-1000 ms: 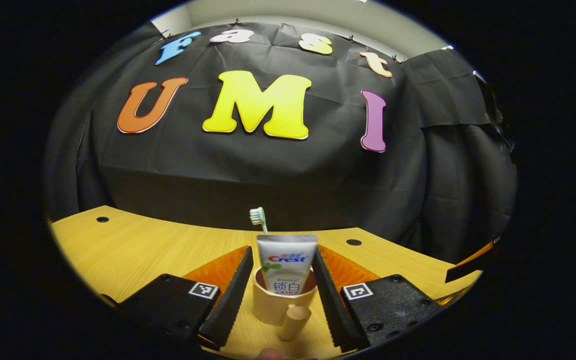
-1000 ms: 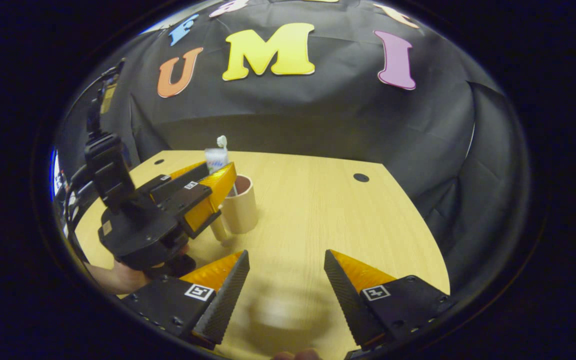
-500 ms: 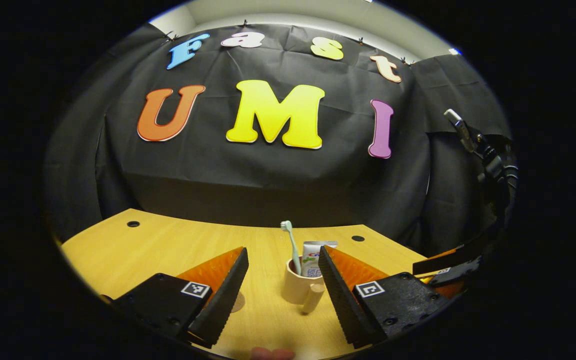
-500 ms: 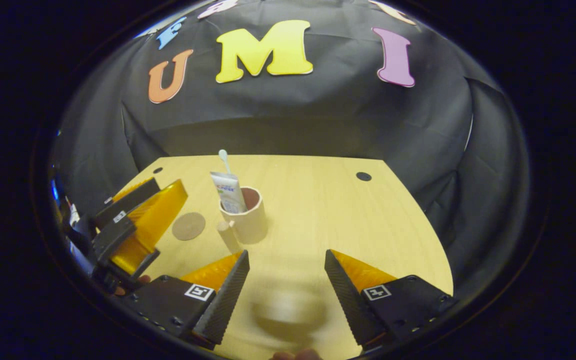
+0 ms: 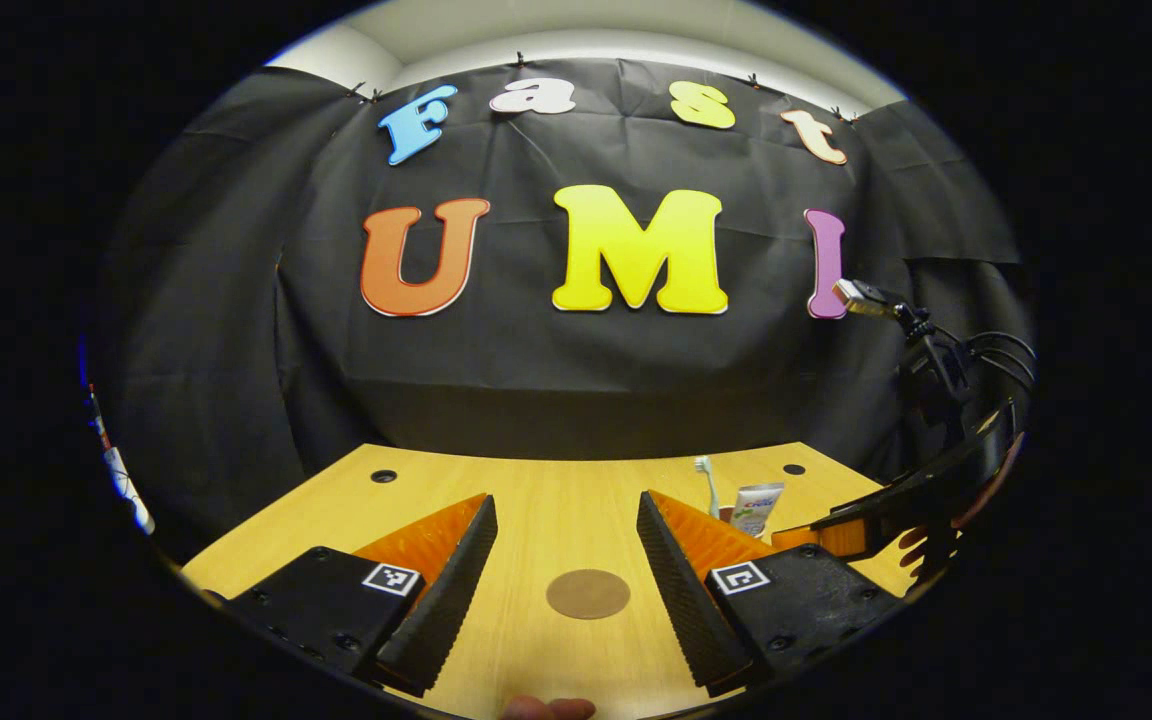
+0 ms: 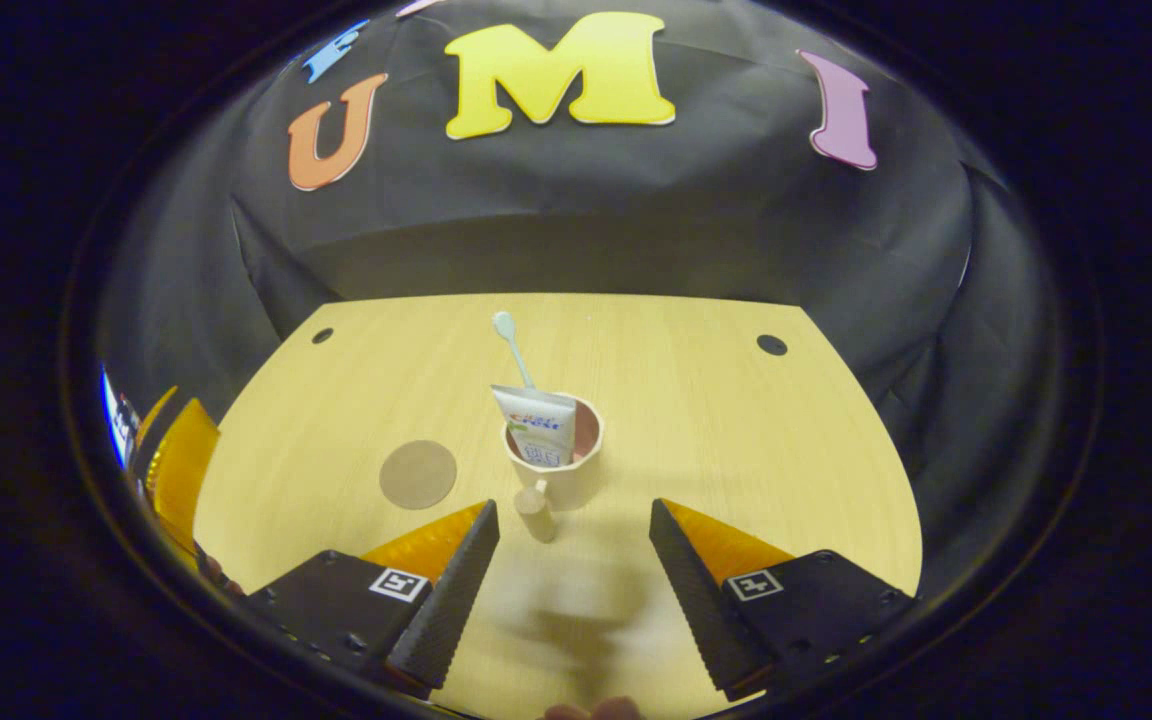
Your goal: Put the toothbrush and toothpaste on the desktop into the cup, then pick up the cup and place it on the coaster on the desktop.
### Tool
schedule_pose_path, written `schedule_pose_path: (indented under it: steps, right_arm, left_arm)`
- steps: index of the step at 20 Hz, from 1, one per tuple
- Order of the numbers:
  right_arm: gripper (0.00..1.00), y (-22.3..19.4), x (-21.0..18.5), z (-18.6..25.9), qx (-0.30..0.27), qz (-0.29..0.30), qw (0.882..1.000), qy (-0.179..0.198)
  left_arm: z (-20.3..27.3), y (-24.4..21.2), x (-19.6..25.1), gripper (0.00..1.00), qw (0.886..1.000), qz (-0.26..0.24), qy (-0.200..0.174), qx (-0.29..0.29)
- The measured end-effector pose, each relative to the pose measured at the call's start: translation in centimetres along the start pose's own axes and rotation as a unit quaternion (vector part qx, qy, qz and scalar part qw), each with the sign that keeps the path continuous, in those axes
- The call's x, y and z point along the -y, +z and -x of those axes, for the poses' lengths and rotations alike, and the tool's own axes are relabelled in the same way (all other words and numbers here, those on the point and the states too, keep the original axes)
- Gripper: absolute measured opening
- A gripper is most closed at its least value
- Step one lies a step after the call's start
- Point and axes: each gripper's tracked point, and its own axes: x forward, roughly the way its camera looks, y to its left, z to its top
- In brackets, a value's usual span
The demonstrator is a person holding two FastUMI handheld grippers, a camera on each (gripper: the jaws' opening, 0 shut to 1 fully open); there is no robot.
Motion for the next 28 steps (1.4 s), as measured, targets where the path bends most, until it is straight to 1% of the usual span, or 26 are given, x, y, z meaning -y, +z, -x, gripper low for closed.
schedule_pose_path:
  steps: [4, 7, 11, 16, 17, 18, 23, 28]
  right_arm:
    - [0.93, 0.2, -1.2, -2.5, -0.050, -0.020, 0.998, -0.010]
    - [0.93, -0.1, -1.2, -4.5, -0.090, -0.015, 0.995, -0.028]
    - [0.93, -1.3, -1.4, -6.7, -0.148, -0.026, 0.988, -0.036]
    - [0.93, -2.6, -1.4, -9.4, -0.202, -0.026, 0.978, -0.045]
    - [0.91, -2.8, -1.3, -9.9, -0.211, -0.029, 0.976, -0.048]
    - [0.85, -3.0, -1.1, -10.2, -0.220, -0.031, 0.973, -0.053]
    - [0.84, -4.4, -1.2, -11.1, -0.249, -0.036, 0.966, -0.056]
    - [0.83, -4.3, -1.3, -10.8, -0.256, -0.033, 0.964, -0.060]
  left_arm:
    - [0.0, 1.0, -2.6, 0.90, 1.000, 0.003, 0.016, 0.003]
    - [-0.3, 1.1, -4.0, 0.90, 1.000, 0.006, 0.024, 0.000]
    - [-0.8, 0.8, -5.4, 0.90, 0.999, 0.004, 0.032, -0.008]
    - [-1.8, -0.7, -6.7, 0.90, 0.999, 0.003, 0.041, -0.030]
    - [-2.0, -0.9, -6.8, 0.90, 0.998, 0.002, 0.044, -0.034]
    - [-2.1, -1.2, -6.9, 0.90, 0.998, 0.000, 0.044, -0.038]
    - [-2.5, -2.1, -6.9, 0.90, 0.998, -0.002, 0.041, -0.052]
    - [-2.6, -2.2, -6.7, 0.90, 0.998, -0.002, 0.031, -0.060]
